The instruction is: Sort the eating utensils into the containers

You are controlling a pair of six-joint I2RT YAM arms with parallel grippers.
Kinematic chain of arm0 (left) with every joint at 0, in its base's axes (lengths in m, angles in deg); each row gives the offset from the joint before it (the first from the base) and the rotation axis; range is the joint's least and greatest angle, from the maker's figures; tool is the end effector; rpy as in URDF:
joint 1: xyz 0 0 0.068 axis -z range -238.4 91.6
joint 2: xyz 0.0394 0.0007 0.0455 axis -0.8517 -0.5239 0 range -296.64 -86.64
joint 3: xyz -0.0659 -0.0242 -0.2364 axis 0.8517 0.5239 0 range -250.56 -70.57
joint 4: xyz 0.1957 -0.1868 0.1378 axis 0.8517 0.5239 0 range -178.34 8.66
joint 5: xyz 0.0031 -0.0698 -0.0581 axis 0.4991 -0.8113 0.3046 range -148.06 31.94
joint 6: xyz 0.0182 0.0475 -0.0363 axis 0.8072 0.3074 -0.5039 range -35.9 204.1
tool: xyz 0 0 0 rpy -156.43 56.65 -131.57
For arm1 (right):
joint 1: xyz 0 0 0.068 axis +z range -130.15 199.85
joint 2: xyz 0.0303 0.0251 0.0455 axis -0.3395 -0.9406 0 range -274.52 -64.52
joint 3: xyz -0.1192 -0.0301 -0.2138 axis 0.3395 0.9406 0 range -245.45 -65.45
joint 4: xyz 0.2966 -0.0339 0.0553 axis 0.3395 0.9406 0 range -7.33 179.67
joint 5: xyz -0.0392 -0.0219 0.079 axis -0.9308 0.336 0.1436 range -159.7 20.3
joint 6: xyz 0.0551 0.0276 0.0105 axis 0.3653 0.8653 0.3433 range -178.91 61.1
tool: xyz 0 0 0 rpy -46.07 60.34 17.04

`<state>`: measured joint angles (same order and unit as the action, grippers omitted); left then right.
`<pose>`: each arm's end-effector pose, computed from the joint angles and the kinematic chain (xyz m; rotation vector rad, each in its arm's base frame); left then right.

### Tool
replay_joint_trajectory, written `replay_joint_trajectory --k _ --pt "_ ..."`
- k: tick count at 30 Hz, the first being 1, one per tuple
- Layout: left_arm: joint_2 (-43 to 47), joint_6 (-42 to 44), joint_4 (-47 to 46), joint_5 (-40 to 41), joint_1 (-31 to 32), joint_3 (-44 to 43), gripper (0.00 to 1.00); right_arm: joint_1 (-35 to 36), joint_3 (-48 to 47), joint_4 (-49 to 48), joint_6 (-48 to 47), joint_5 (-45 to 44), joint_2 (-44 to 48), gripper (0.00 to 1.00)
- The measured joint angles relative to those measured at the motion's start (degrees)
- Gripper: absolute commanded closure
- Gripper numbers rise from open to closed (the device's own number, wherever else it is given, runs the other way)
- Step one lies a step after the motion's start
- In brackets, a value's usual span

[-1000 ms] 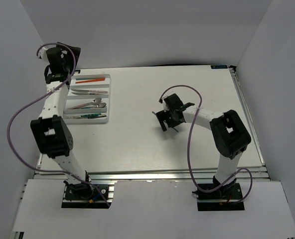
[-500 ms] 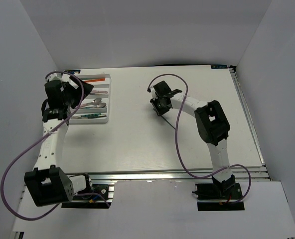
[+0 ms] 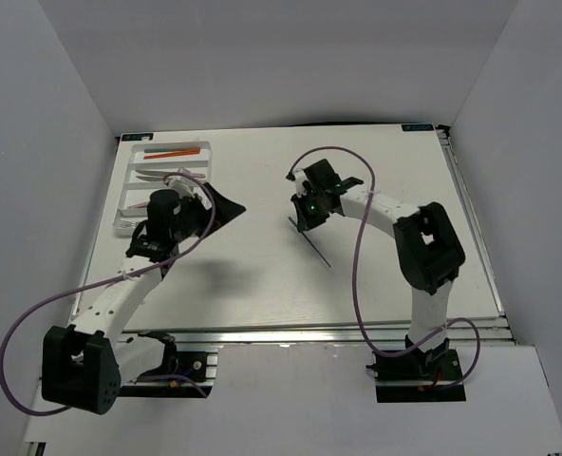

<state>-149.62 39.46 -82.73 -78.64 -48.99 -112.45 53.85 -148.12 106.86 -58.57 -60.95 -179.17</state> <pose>0.3032 -0.0672 0.2229 -0.4171 2.1004 -0.9401 0.3802 0.2653 0.1258 -0.8077 2.4613 0.4217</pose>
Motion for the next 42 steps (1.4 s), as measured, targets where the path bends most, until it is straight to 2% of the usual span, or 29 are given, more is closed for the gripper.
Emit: replay_joint_trajectory --k 4,9,14,17,18,21,22,24,25,27,31,32,33,34,35,39,42 --pt "-1.5 -4.1 -7.5 0.3 6.3 3.0 0.02 -0.3 4.7 -3.7 4.3 8.0 8.8 1.00" --pt "-3.8 -7.5 -15.0 0.2 8.9 3.6 0.05 -0.7 11.8 -15.4 11.7 21.2 16.7 1.00" --pt "-7.9 -10.3 -20.4 -0.1 9.9 3.6 0.09 0.0 16.5 -22.9 18.7 29.9 17.6 1.00" --pt "-10.4 -11.3 -22.4 -0.4 11.3 3.6 0.17 0.7 16.6 -25.7 20.9 32.4 17.6 1.00" --pt "-11.3 -11.6 -23.0 -0.5 11.9 3.6 0.24 1.0 16.6 -26.6 21.7 32.9 17.6 1.00" --pt "-13.4 -12.4 -24.1 -0.8 13.0 3.6 0.34 1.5 16.6 -28.8 23.3 33.8 17.7 1.00" --pt "-14.1 -12.6 -24.4 -0.9 13.4 3.6 0.49 1.7 16.5 -29.2 23.6 34.0 17.7 1.00" --pt "-15.2 -13.4 -25.2 -1.1 14.0 3.6 0.66 2.0 16.4 -29.9 24.4 34.1 17.7 1.00" --pt "-15.6 -13.7 -25.7 -1.2 14.2 3.6 0.85 2.1 16.3 -30.2 24.8 34.1 17.6 1.00" --pt "-15.9 -14.5 -27.3 -1.7 14.5 3.3 1.00 2.3 16.1 -30.4 25.5 33.7 17.3 1.00" --pt "-16.3 -14.8 -27.3 -0.4 14.6 2.5 1.00 2.2 14.8 -30.9 27.0 33.6 16.2 1.00" --pt "-16.3 -14.9 -26.8 0.2 14.6 2.2 1.00 2.1 14.8 -31.0 27.5 33.3 16.1 0.91" --pt "-16.3 -14.9 -26.1 0.7 14.6 1.8 1.00 2.1 14.7 -31.2 28.0 33.0 16.1 0.74" --pt "-16.3 -14.9 -25.3 1.4 14.6 1.4 1.00 1.9 14.7 -31.4 28.5 32.7 16.1 0.34" --pt "-16.3 -14.8 -23.6 2.6 14.5 0.6 1.00 1.7 14.7 -31.6 29.2 32.0 16.2 0.11" --pt "-17.3 -13.9 -15.3 6.2 11.5 -4.6 1.00 -0.4 16.4 -31.0 29.2 28.4 18.5 0.11" --pt "-21.7 -13.7 -9.7 8.0 2.3 -11.7 1.00 -4.5 20.2 -28.4 28.3 24.9 24.3 0.11"
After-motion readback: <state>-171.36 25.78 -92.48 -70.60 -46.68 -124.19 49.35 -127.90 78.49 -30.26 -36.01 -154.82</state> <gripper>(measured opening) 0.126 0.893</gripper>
